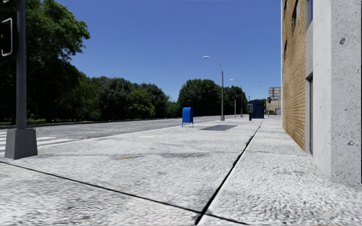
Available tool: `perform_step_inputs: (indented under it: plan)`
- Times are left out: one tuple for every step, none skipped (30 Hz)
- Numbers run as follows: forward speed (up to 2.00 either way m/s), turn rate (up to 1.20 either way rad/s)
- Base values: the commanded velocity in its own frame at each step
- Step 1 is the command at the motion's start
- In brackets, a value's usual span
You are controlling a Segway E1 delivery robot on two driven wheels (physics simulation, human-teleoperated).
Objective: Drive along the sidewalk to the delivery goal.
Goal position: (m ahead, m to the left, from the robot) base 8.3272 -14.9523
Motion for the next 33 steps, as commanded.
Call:
perform_step_inputs:
  plan:
    - [2.00, -0.40]
    - [2.00, -0.40]
    - [2.00, -0.40]
    - [2.00, -0.40]
    - [2.00, -0.40]
    - [2.00, -0.40]
    - [2.00, -0.40]
    - [2.00, -0.40]
    - [2.00, -0.40]
    - [2.00, -0.40]
    - [2.00, -0.40]
    - [2.00, -0.40]
    - [2.00, -0.40]
    - [2.00, -0.40]
    - [2.00, -0.40]
    - [2.00, -0.40]
    - [2.00, -0.40]
    - [2.00, -0.40]
    - [2.00, -0.40]
    - [2.00, -0.40]
    - [2.00, -0.40]
    - [2.00, -0.40]
    - [2.00, -0.40]
    - [2.00, -0.40]
    - [2.00, -0.40]
    - [2.00, -0.40]
    - [2.00, -0.40]
    - [2.00, -0.40]
    - [2.00, -0.40]
    - [2.00, -0.40]
    - [2.00, -0.40]
    - [2.00, -0.40]
    - [2.00, -0.40]
